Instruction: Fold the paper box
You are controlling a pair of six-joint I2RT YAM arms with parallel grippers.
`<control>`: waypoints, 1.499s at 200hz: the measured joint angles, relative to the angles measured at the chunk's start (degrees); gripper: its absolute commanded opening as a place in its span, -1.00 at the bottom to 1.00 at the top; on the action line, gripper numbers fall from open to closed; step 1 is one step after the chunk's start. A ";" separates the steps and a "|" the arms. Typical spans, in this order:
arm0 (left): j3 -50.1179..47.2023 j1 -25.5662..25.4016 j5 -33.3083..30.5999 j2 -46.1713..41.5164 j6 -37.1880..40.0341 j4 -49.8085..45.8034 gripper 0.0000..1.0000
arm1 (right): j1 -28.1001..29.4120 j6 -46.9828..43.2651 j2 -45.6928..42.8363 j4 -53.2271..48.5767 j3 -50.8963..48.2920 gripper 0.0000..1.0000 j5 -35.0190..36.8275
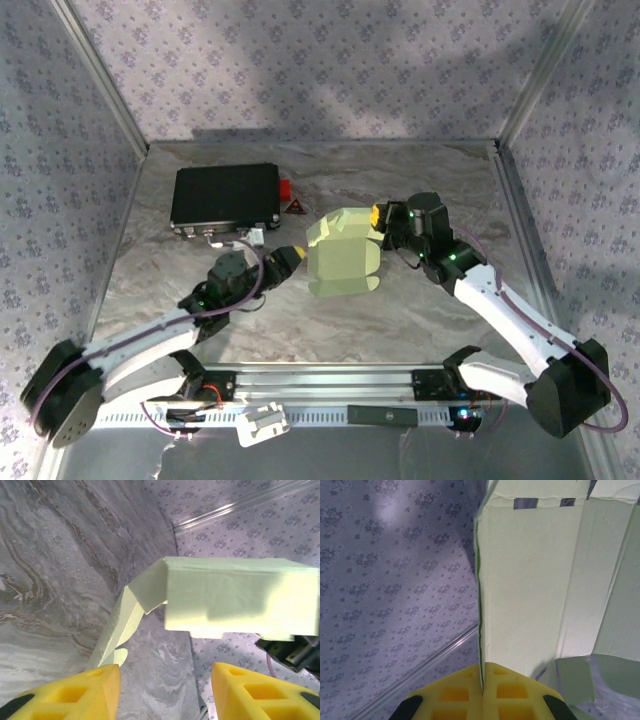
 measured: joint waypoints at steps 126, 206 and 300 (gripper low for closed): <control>3.65 4.04 -6.58 -3.30 31.65 -22.93 -0.60 | 8.15 -13.27 10.40 0.87 -0.04 -1.00 4.13; 1.73 0.50 -3.52 10.34 47.17 -12.35 0.06 | 6.73 -20.92 17.62 6.05 -0.07 -1.00 0.04; -2.47 -1.79 -2.23 18.80 51.60 2.54 -0.06 | 5.73 -23.21 18.25 8.37 -0.81 -1.00 -3.56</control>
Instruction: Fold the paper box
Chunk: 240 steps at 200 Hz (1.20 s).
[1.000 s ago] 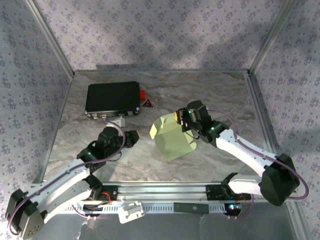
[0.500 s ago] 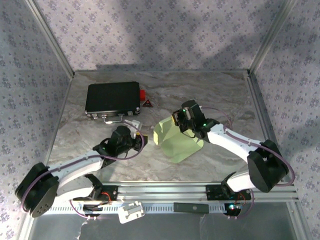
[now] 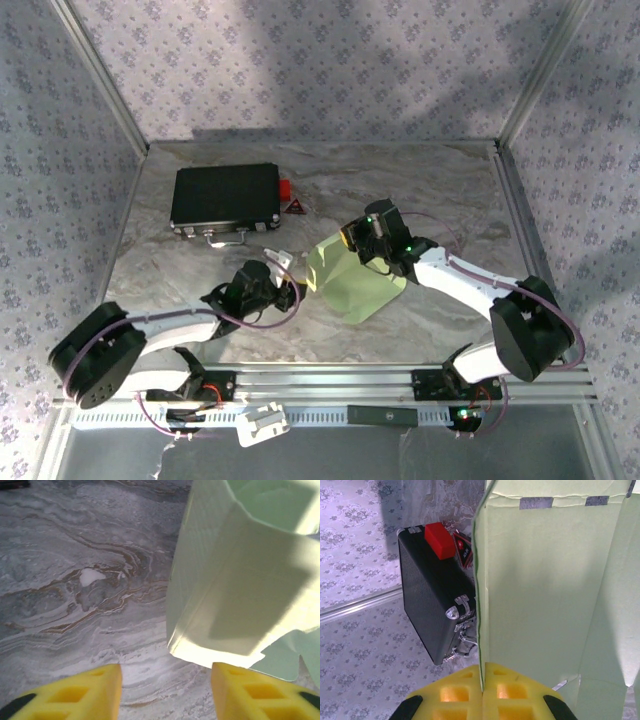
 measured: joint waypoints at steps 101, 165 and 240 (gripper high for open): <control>3.37 -1.14 2.58 6.56 3.80 7.06 -0.06 | -0.20 -0.68 0.00 1.55 -0.39 -1.00 -1.77; 4.33 -1.22 2.29 10.36 4.07 9.51 -0.06 | 0.94 -3.78 0.81 15.08 -7.34 -1.00 -0.70; 4.81 -1.51 0.87 14.21 3.52 11.15 -0.06 | 1.55 -6.88 2.29 25.66 -12.00 -1.00 -1.31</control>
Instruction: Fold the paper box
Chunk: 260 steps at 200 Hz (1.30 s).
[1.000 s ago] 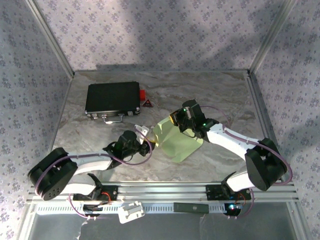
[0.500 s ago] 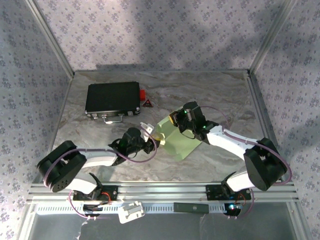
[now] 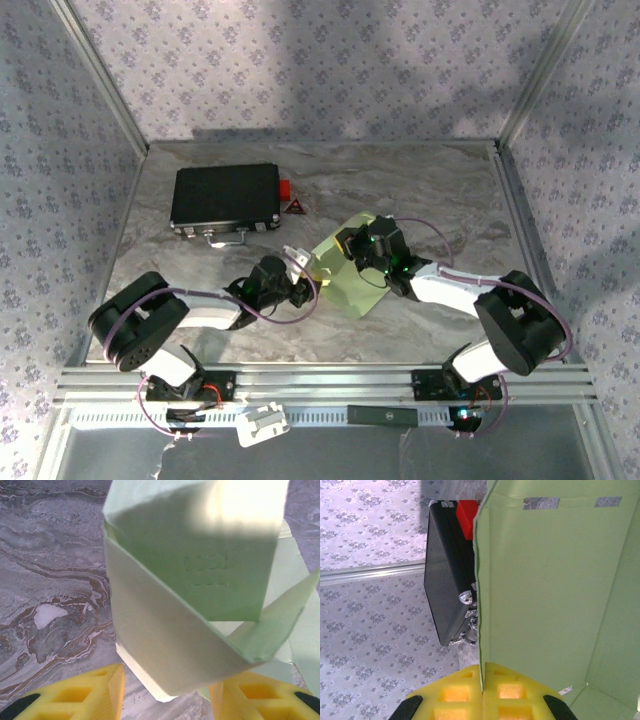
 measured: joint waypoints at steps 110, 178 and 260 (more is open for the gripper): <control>0.33 -1.97 -4.63 1.88 -1.53 3.54 -0.14 | 0.15 -5.49 0.46 9.55 -4.72 -1.00 0.04; 1.44 -2.93 -7.63 4.48 -3.63 4.87 -0.15 | 1.05 -6.75 6.64 21.88 -6.82 -1.00 1.92; 2.56 -3.76 -11.82 6.56 -6.51 6.82 -0.25 | 2.14 -6.69 9.11 29.42 -8.52 -1.00 5.01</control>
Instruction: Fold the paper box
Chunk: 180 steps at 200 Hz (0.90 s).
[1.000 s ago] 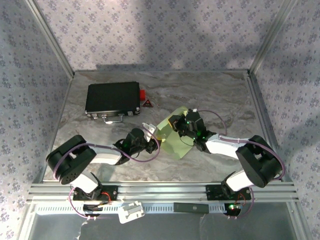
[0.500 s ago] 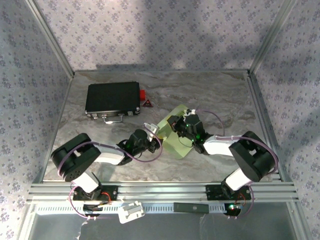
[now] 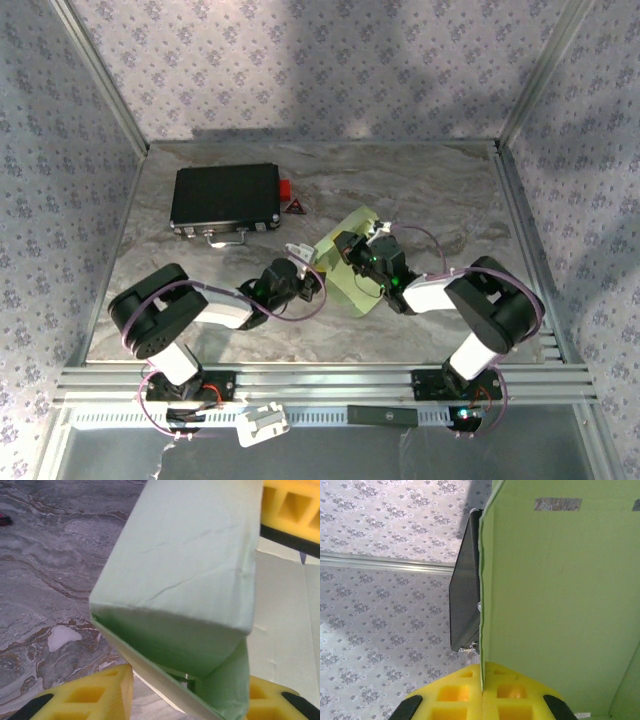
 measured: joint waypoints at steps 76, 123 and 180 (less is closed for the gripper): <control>1.57 -3.72 -10.80 1.66 -3.61 -0.39 -0.30 | 1.62 1.27 1.27 2.84 -0.20 -1.00 3.50; 2.32 -4.57 -14.67 2.03 -6.60 -0.70 -0.26 | 3.23 1.46 2.16 5.77 -0.85 -1.00 6.80; 2.80 -4.57 -15.32 2.03 -8.52 -1.70 -0.29 | 3.72 1.49 5.73 12.20 -2.19 -1.00 8.74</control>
